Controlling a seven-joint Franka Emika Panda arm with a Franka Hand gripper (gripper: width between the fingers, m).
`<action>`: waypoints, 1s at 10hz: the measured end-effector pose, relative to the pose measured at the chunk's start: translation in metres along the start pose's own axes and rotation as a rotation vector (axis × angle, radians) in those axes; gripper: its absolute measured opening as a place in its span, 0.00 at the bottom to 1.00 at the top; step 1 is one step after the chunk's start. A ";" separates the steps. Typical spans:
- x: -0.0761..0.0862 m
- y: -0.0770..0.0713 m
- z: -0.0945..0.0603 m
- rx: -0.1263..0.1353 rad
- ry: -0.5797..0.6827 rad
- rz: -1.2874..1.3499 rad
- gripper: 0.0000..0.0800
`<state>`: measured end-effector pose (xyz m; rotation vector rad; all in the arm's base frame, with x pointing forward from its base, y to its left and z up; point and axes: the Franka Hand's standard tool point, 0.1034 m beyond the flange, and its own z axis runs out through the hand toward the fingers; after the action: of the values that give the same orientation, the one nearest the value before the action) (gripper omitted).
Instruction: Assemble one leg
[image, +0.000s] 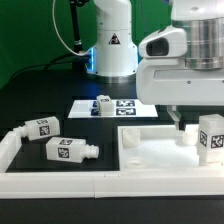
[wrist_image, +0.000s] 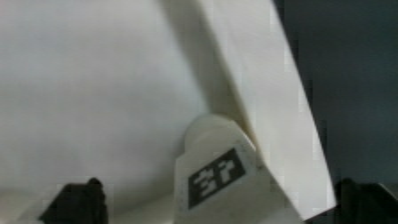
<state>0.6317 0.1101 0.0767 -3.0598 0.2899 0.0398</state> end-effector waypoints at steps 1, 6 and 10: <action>0.004 -0.006 -0.003 -0.014 0.015 -0.175 0.81; 0.005 -0.007 -0.003 -0.003 0.020 0.002 0.41; 0.005 -0.005 -0.001 0.017 0.017 0.474 0.36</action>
Offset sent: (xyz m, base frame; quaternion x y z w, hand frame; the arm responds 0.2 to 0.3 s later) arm 0.0000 0.0000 0.0000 0.0000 0.0000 0.0000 1.0000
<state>0.6374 0.1135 0.0783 -2.8990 0.9999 0.0345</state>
